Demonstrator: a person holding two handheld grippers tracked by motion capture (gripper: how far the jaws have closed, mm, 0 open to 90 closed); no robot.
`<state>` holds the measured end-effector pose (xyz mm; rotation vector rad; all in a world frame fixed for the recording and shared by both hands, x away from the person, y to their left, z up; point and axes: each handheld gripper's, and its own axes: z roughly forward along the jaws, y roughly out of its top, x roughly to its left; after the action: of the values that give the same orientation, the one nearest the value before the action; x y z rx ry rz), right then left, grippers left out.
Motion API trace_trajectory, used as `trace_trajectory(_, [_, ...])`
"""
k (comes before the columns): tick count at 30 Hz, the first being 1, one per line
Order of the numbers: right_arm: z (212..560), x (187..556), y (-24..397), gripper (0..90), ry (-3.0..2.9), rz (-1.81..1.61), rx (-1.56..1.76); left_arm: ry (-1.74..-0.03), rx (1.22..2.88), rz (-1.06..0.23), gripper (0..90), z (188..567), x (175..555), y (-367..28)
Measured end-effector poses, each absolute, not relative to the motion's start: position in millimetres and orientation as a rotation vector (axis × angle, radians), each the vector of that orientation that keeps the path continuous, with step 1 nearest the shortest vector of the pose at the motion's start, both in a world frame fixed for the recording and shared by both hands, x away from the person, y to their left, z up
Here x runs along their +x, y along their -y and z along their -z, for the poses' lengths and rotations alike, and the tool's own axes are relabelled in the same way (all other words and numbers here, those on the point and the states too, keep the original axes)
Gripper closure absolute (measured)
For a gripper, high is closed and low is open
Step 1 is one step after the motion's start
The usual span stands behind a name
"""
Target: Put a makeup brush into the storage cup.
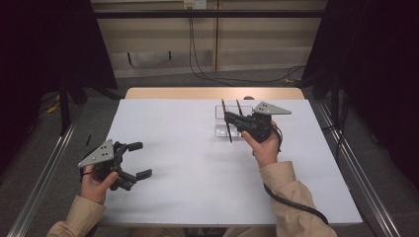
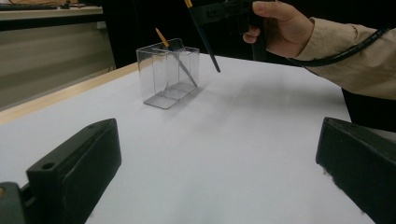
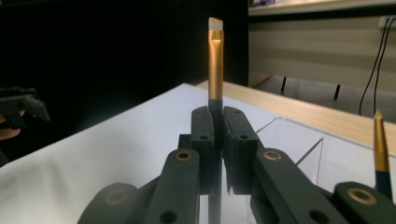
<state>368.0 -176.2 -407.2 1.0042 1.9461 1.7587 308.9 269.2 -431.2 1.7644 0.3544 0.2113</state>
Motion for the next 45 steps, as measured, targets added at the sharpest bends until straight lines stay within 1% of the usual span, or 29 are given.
trace_trajectory(13, [405.3, 367.2, 178.0, 83.9, -1.901, -1.779, 0.994, -0.355, 1.763, -0.210, 0.0, 431.1, 308.8, -269.2])
trace_trajectory(25, [396.3, 367.1, 179.3, 83.9, -1.836, -1.796, 0.970, -0.351, 1.763, -0.211, 0.0, 430.8, 308.9, -269.8])
trace_trajectory(45, [376.5, 380.3, 183.0, 83.9, -1.763, -1.783, 0.955, -0.356, 1.761, -0.209, 0.1, 431.3, 308.7, -271.3])
